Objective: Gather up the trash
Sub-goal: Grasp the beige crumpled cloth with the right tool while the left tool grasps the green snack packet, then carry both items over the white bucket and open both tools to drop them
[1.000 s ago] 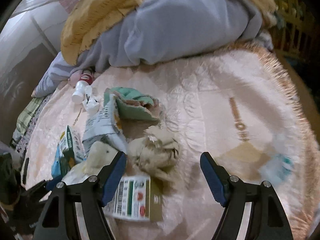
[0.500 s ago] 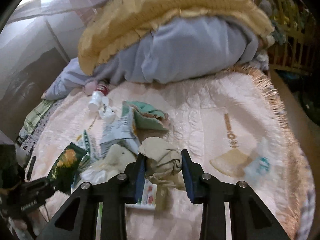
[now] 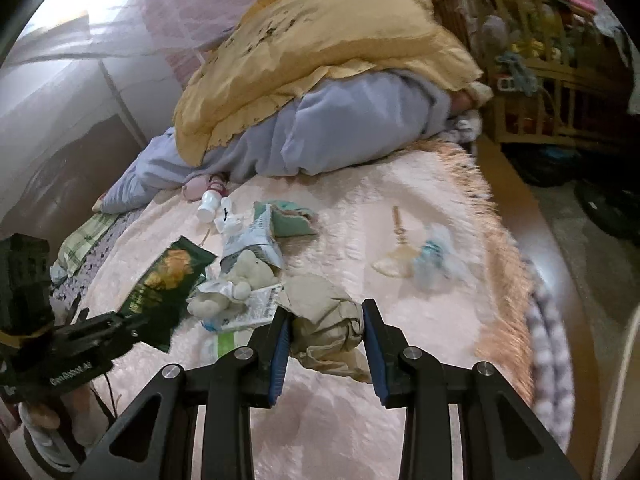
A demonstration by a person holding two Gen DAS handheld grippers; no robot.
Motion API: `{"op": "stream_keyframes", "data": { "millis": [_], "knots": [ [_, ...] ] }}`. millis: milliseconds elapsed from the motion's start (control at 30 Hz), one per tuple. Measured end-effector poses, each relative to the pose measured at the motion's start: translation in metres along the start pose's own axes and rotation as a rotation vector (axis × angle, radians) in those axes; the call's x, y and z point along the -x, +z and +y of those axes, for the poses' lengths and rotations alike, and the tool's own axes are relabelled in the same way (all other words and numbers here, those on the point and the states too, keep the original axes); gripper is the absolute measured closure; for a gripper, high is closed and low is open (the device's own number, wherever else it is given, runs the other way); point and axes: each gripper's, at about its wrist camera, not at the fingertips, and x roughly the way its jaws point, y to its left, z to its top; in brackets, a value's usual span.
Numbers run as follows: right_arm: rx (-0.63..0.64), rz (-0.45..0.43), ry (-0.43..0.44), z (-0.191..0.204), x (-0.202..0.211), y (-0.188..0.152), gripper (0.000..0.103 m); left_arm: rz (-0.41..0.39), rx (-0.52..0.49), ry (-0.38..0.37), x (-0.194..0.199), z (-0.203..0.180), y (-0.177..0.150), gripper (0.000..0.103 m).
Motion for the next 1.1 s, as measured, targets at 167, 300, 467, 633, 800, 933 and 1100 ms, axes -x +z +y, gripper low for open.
{"op": "stream_keyframes", "data": {
  "millis": [167,300,467,633,800,933,1100],
  "knots": [
    [-0.038,-0.03,-0.044,-0.018,0.033,-0.011,0.07,0.011,-0.051,-0.042,-0.01,-0.035,0.0,0.09],
    [-0.06,-0.055,-0.093,-0.035,0.058,-0.019,0.07,0.019,-0.093,-0.066,-0.018,-0.06,0.001,0.09],
    [-0.1,-0.081,-0.154,-0.061,0.085,-0.026,0.07,0.034,-0.143,-0.098,-0.031,-0.093,0.002,0.09],
    [-0.162,-0.112,-0.208,-0.094,0.113,-0.034,0.07,0.053,-0.189,-0.125,-0.044,-0.12,0.002,0.09],
    [-0.224,-0.124,-0.26,-0.126,0.132,-0.047,0.07,0.075,-0.235,-0.161,-0.058,-0.155,0.003,0.09],
    [-0.276,-0.132,-0.308,-0.153,0.147,-0.059,0.07,0.099,-0.275,-0.198,-0.072,-0.183,0.002,0.09],
    [-0.357,-0.148,-0.346,-0.185,0.164,-0.073,0.07,0.134,-0.319,-0.258,-0.087,-0.218,-0.001,0.09]
  ]
}}
